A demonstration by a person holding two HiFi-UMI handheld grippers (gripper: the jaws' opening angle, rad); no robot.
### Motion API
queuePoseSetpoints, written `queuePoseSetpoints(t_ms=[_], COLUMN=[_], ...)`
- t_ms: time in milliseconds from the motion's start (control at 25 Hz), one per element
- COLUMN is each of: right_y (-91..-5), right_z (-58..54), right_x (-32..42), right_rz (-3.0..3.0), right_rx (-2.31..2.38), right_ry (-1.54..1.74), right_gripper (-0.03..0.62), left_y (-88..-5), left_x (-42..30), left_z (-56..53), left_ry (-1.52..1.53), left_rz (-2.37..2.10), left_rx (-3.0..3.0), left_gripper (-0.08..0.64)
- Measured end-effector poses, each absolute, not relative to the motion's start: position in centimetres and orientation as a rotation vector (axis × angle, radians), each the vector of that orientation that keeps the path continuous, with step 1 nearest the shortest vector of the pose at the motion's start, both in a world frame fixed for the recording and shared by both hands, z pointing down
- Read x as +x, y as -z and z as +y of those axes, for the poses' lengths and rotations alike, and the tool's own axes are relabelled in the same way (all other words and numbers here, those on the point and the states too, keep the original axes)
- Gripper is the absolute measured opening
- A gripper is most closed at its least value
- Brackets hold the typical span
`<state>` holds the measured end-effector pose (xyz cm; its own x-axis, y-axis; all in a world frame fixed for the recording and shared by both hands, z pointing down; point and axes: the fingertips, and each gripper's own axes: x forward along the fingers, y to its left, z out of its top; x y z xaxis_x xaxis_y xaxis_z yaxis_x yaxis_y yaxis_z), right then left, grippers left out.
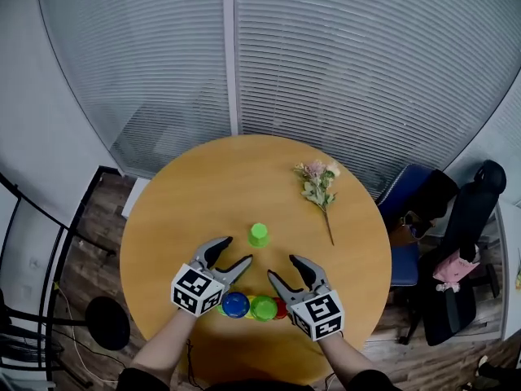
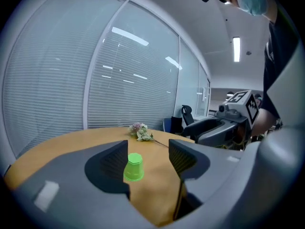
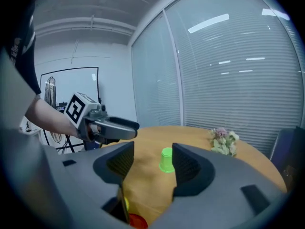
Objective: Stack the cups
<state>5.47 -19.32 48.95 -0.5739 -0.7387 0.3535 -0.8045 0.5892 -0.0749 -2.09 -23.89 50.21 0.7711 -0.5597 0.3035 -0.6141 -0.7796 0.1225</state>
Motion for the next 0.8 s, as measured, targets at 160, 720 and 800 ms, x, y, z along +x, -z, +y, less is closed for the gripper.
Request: queuePoseSetpoints(t_ms=[160, 720, 800], right_y=[-50.8, -54.5, -54.5], right_z=[-20.0, -21.3, -21.3], right_x=[5.6, 7.3, 7.6], right_rz=[-2.516, -2.439, -2.43], right_rx=[1.273, 1.352, 1.366], right_ry=[-0.405, -0.558, -0.564], right_gripper=[0.238, 0.238, 0.238], left_y=[-53.3, -63.6, -64.2], left_x=[-0.7, 3.3, 3.3], left_z=[-27.2, -31.4, -31.6], left_ry=[-0.46, -0.7, -0.71], left_rz=[-0.831, -0.646, -0.667], left_rx=[2.759, 2.74, 2.735], left_gripper=[0.272, 0.284, 0.284])
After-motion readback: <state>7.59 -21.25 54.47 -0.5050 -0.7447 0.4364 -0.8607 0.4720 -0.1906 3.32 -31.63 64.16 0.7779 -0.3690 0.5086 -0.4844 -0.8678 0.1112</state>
